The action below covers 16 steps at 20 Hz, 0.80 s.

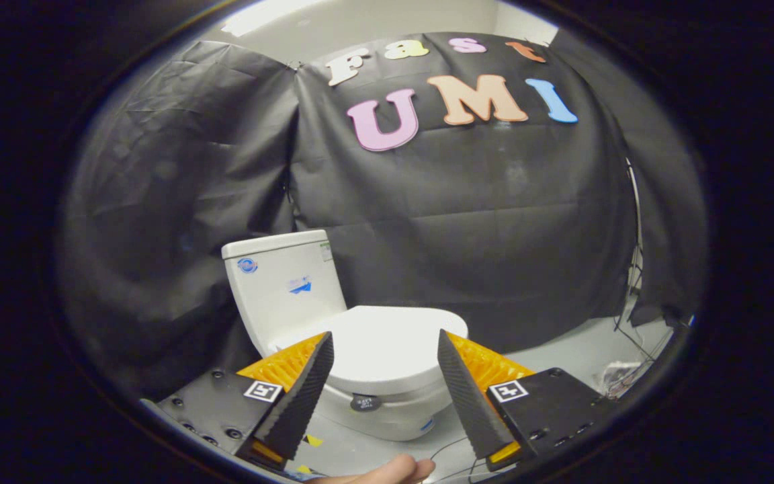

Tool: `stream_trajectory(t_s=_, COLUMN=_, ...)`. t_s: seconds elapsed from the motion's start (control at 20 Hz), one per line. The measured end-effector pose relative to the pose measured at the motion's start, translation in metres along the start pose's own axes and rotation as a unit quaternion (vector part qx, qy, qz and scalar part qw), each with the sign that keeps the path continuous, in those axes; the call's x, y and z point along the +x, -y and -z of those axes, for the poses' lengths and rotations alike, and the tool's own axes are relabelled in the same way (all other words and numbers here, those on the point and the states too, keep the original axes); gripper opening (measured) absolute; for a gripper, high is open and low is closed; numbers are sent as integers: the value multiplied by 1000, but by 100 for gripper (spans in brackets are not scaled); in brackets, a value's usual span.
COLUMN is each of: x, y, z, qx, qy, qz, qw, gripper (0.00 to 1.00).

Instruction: Open the toilet lid.

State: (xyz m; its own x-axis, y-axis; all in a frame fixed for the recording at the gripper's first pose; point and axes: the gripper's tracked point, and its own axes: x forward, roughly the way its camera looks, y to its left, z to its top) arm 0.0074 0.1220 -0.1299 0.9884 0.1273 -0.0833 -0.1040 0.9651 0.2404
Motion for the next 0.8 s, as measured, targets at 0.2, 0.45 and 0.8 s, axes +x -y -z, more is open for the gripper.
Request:
stream_trajectory(t_s=0.2, x=-11, y=-8, z=11, qx=9, qy=4, qz=22, qw=1000, gripper=98)
stream_trajectory(t_s=0.45, x=-6, y=-10, z=11, qx=10, qy=-2, qz=30, qw=1000, gripper=98)
stream_trajectory(t_s=0.8, x=-5, y=2, z=17, qx=45, qy=17, qz=47, qw=998, gripper=99)
